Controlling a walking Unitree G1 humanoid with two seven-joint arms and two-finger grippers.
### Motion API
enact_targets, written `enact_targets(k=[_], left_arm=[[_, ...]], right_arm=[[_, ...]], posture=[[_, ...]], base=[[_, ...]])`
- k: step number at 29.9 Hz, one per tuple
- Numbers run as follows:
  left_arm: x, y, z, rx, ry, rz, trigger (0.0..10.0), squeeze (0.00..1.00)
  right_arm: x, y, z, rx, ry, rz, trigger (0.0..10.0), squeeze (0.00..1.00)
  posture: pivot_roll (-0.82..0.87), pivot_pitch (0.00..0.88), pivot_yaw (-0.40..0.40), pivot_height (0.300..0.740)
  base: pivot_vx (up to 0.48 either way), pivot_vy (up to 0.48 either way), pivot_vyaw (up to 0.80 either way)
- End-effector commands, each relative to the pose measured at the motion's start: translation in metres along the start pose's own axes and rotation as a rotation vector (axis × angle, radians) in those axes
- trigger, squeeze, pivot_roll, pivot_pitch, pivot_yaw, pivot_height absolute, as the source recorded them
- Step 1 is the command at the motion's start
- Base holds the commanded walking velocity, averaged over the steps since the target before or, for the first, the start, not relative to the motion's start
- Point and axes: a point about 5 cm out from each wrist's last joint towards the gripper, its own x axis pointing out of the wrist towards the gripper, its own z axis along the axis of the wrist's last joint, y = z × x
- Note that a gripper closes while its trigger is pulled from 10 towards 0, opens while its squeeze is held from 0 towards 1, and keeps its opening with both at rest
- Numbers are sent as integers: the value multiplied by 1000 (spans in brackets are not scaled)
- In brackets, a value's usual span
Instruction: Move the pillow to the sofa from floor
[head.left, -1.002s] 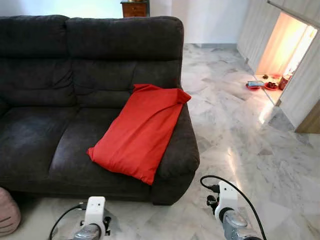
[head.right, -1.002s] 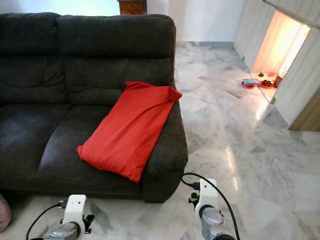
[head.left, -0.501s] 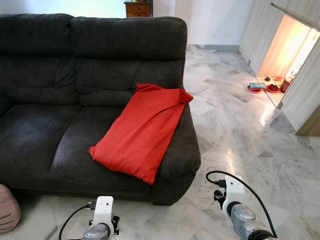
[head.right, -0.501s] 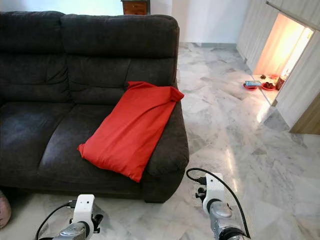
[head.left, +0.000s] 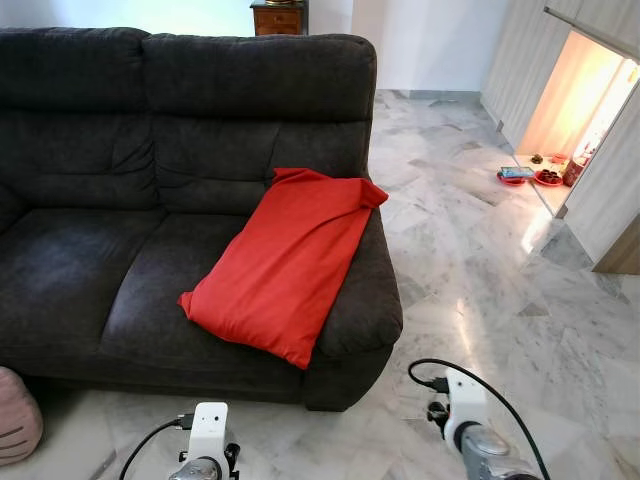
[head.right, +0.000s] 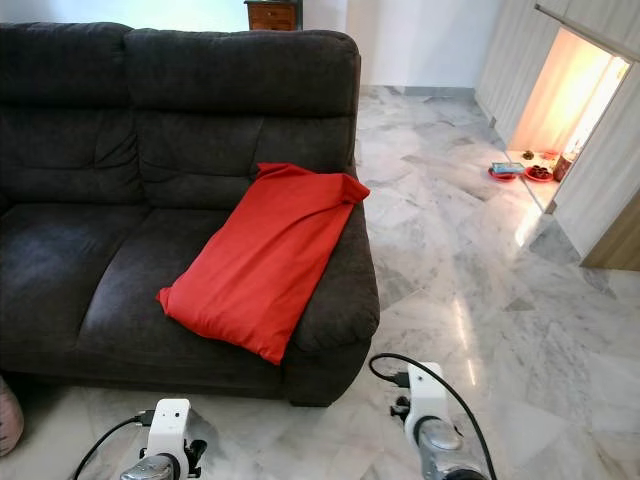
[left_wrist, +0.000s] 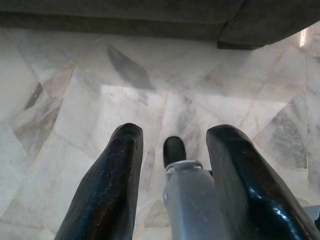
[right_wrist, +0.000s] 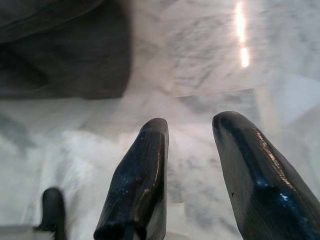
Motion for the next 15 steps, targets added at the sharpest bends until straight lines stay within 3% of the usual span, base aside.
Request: enact_targets(k=[1,3,6,12,15], left_arm=[[1,-1,9,16,-14,-2,10000,0],[2,2,13,46,-20,2,10000,0],[2,9,13,33,-8,19,10000,0],[1,14,4,15,6,24,10000,0],[-2,15,-11,61,36,10,10000,0]], right_arm=[[0,0,3,6,3,1,10000,0],[0,2,-4,-94,40,20,10000,0],[-2,-2,-14,-128,67,27,10000,0],[-5,-11,-28,-91,116,13,10000,0],[-7,-8,-38,-110,145,22,10000,0]], posture=[[8,0,-53,740],[-9,0,-53,740],[-24,0,-47,740],[-27,0,-47,740],[-28,0,-38,740]], base=[[0,0,0],[0,0,0],[0,0,0],[0,0,0],[0,0,0]])
